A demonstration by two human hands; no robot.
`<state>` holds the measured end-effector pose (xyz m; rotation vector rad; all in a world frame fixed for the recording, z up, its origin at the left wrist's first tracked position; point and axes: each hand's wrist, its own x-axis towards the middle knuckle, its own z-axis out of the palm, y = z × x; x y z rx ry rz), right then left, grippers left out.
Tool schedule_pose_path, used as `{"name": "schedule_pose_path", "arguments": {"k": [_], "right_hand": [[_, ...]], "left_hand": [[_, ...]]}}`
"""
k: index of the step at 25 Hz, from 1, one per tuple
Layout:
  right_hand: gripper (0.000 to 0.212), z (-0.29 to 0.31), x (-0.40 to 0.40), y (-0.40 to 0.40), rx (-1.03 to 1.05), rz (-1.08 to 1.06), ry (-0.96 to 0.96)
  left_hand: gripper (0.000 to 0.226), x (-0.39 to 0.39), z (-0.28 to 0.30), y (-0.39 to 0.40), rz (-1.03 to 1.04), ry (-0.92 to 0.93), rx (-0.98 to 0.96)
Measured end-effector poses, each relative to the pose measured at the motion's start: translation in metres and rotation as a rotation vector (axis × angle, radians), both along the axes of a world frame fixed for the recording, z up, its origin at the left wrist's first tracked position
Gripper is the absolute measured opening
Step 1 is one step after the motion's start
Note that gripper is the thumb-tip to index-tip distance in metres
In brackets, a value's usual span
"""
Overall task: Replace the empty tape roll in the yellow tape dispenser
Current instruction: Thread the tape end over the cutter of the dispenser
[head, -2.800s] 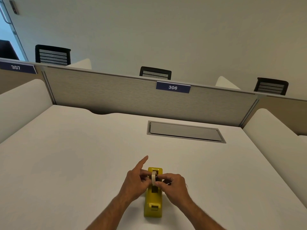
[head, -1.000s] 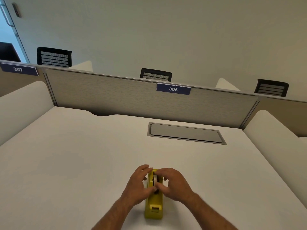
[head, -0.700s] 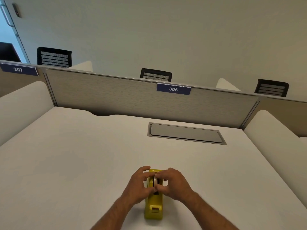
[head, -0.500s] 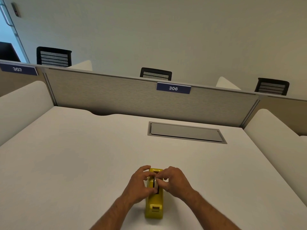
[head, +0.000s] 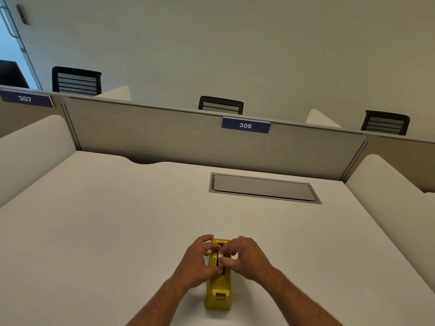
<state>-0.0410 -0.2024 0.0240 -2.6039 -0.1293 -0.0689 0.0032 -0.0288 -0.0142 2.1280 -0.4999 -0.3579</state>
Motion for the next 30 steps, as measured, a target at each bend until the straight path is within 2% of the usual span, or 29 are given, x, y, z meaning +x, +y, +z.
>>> {"name": "schedule_pose_path", "arguments": {"k": [8, 14, 18, 24, 28, 30], "right_hand": [[0.019, 0.0037, 0.0015, 0.0022, -0.01, 0.002, 0.001], [0.039, 0.0034, 0.0006, -0.0002, -0.122, 0.059, -0.004], [0.039, 0.0016, 0.001, 0.0003, -0.197, 0.125, -0.043], [0.029, 0.0002, 0.0028, 0.0005, -0.124, 0.094, -0.051], [0.034, 0.0001, 0.0025, -0.0003, -0.134, 0.122, -0.051], [0.031, -0.0004, 0.0033, 0.0001, -0.133, 0.113, -0.055]], "left_hand": [[0.042, 0.0001, 0.0024, 0.0013, 0.007, -0.012, -0.03], [0.053, 0.0028, 0.0005, -0.0006, 0.003, 0.006, -0.006], [0.056, 0.0036, -0.0013, -0.0011, 0.011, -0.008, 0.003], [0.059, 0.0027, -0.0001, -0.0011, 0.015, -0.025, 0.01], [0.057, 0.0007, 0.0025, -0.0021, 0.02, -0.027, 0.02], [0.056, 0.0003, 0.0031, -0.0022, 0.019, -0.019, 0.012]]}}
